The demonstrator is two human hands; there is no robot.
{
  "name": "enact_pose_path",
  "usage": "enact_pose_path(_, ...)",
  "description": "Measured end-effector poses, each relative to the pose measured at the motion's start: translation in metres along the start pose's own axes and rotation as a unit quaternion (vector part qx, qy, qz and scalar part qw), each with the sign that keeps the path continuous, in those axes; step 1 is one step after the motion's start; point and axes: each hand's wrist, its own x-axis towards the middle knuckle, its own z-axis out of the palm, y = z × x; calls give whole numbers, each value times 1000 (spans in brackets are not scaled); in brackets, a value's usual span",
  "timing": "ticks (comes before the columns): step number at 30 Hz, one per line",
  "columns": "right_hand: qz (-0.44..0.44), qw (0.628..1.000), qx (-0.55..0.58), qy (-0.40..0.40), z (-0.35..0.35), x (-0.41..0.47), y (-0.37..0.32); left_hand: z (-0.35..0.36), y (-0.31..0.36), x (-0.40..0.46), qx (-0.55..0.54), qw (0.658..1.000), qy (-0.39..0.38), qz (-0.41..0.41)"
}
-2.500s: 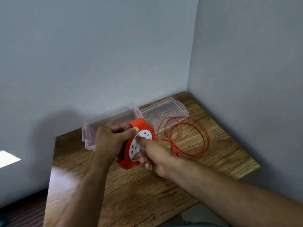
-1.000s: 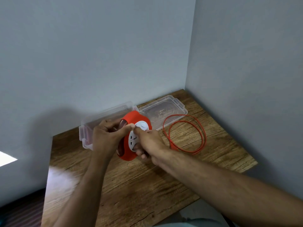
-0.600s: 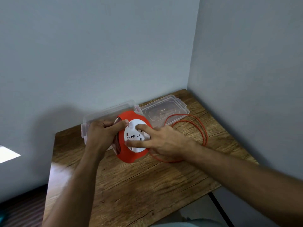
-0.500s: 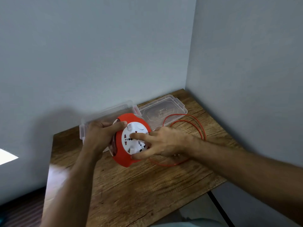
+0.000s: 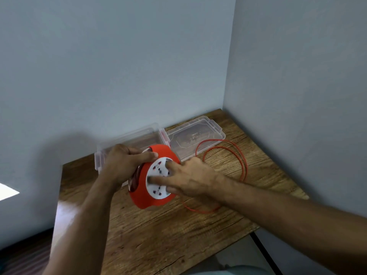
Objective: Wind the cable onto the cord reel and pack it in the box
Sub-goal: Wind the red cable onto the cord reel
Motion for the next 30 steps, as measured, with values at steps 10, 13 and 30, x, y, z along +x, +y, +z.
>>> enact_pose_path(10, 576, 391, 713, 83, 8, 30, -55, 34, -20, -6, 64, 975, 122, 172)
enact_pose_path(13, 537, 435, 722, 41, 3, 21, -47, 34, -26, -5, 73, 976, 128, 159)
enact_pose_path(30, -180, 984, -7, 17, -7, -10, 23, 5, -31, 11, -96, 990, -78, -62)
